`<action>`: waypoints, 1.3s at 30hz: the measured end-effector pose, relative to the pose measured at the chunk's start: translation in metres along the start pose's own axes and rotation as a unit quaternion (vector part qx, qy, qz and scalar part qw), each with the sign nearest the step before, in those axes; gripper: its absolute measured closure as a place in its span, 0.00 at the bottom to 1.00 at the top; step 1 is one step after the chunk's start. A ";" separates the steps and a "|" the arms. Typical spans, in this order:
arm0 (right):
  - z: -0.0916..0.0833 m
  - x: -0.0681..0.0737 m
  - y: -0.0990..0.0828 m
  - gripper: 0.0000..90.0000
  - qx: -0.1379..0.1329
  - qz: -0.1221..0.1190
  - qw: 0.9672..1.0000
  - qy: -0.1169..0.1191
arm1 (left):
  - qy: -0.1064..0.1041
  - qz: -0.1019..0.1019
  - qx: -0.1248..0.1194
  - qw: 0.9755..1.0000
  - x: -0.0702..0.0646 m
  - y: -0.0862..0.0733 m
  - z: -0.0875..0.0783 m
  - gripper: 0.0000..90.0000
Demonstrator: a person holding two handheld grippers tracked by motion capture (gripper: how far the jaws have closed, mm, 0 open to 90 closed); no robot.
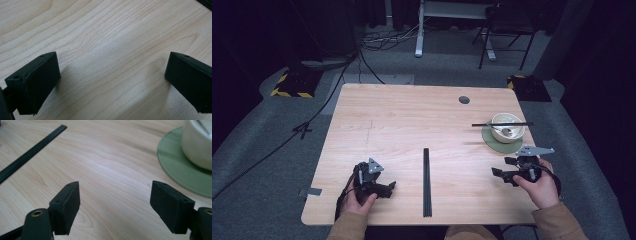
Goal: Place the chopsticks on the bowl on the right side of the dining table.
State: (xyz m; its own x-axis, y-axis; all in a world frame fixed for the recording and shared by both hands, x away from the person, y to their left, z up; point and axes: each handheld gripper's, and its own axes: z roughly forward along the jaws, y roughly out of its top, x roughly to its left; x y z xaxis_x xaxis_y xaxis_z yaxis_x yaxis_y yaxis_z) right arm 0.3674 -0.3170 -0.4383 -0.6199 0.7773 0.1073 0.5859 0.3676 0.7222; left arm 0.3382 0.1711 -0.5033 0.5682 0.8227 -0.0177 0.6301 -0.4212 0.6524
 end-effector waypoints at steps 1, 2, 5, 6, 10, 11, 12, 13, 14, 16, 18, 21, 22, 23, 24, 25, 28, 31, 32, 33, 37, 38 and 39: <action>0.003 0.000 -0.002 0.28 0.004 0.002 1.000 0.002 | 0.000 -0.001 -0.001 1.000 0.000 0.000 0.000 0.00; 0.005 0.000 -0.005 0.28 0.006 -0.001 1.000 0.002 | 0.000 0.000 0.000 1.000 0.000 0.000 0.000 0.00; 0.013 0.001 -0.011 0.28 0.014 -0.004 1.000 -0.010 | 0.000 0.000 0.000 1.000 0.000 0.000 0.000 0.00; 0.014 0.001 -0.014 0.29 0.018 -0.009 1.000 -0.016 | 0.000 -0.001 -0.001 1.000 0.000 0.000 0.000 0.00; 0.022 0.000 -0.022 0.29 0.020 -0.005 1.000 -0.017 | 0.000 0.000 0.000 1.000 0.000 0.000 0.000 0.00; 0.023 0.000 -0.024 0.29 0.019 -0.003 1.000 -0.017 | 0.000 0.000 0.000 1.000 0.000 0.000 0.000 0.00; 0.024 0.000 -0.026 0.29 0.020 -0.004 1.000 -0.019 | 0.000 0.000 0.000 1.000 0.000 0.000 0.000 0.00; 0.025 0.000 -0.028 0.29 0.018 -0.003 1.000 -0.017 | 0.000 -0.001 -0.001 1.000 0.000 0.000 0.000 0.00; 0.027 0.001 -0.029 0.28 0.019 -0.001 1.000 -0.018 | 0.000 -0.001 -0.001 1.000 0.000 0.000 0.000 0.00; 0.028 0.001 -0.032 0.28 0.016 -0.004 1.000 -0.019 | 0.000 0.000 0.000 1.000 0.000 0.000 0.000 0.00; 0.030 0.002 -0.035 0.28 0.010 -0.008 1.000 -0.023 | 0.000 0.000 0.000 1.000 0.000 0.000 0.000 0.00; 0.033 0.005 -0.040 0.27 0.000 -0.005 1.000 -0.020 | 0.000 0.000 0.000 1.000 0.000 0.000 0.000 0.00; 0.034 0.007 -0.041 0.27 -0.006 -0.003 1.000 -0.021 | 0.000 0.000 0.000 1.000 0.000 0.000 0.000 0.00; 0.035 0.008 -0.044 0.26 -0.009 -0.010 1.000 -0.023 | -0.003 0.000 0.001 1.000 0.000 0.000 0.000 0.00; 0.036 0.008 -0.045 0.25 -0.008 -0.013 1.000 -0.023 | 0.000 0.000 0.000 1.000 0.000 0.000 0.000 0.00; 0.037 0.009 -0.046 0.25 -0.006 -0.015 1.000 -0.021 | 0.000 0.000 0.000 1.000 0.000 0.000 0.000 0.00; 0.038 0.011 -0.046 0.25 -0.005 -0.030 0.999 -0.024 | 0.000 0.000 0.000 1.000 0.000 0.000 0.000 0.00; 0.040 0.014 -0.046 0.23 -0.006 -0.038 0.999 -0.028 | 0.000 -0.001 -0.001 1.000 0.000 0.000 0.000 0.00; 0.041 0.013 -0.047 0.23 -0.003 -0.043 0.999 -0.026 | 0.000 0.000 0.000 1.000 0.000 0.000 0.000 0.00; 0.042 0.014 -0.049 0.21 -0.001 -0.044 0.999 -0.027 | 0.000 -0.001 0.000 1.000 0.000 0.000 0.000 0.00; 0.045 0.015 -0.050 0.16 -0.008 -0.046 0.998 -0.038 | -0.004 0.000 0.001 1.000 0.000 0.000 0.000 0.00; 0.046 0.015 -0.050 0.15 -0.007 -0.046 0.998 -0.037 | -0.004 0.000 0.001 1.000 0.000 0.000 0.000 0.00; 0.046 0.015 -0.050 0.14 -0.005 -0.052 0.998 -0.038 | -0.003 0.000 0.001 1.000 0.000 0.000 0.000 0.00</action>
State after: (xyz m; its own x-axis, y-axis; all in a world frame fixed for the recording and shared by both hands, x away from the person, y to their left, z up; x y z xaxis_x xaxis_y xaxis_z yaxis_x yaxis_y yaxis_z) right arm 0.3531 -0.3006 -0.5040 -0.6347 0.7725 -0.0202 0.5151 0.4424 0.7341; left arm 0.3383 0.1711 -0.5033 0.5720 0.8199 -0.0223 0.6308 -0.4224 0.6509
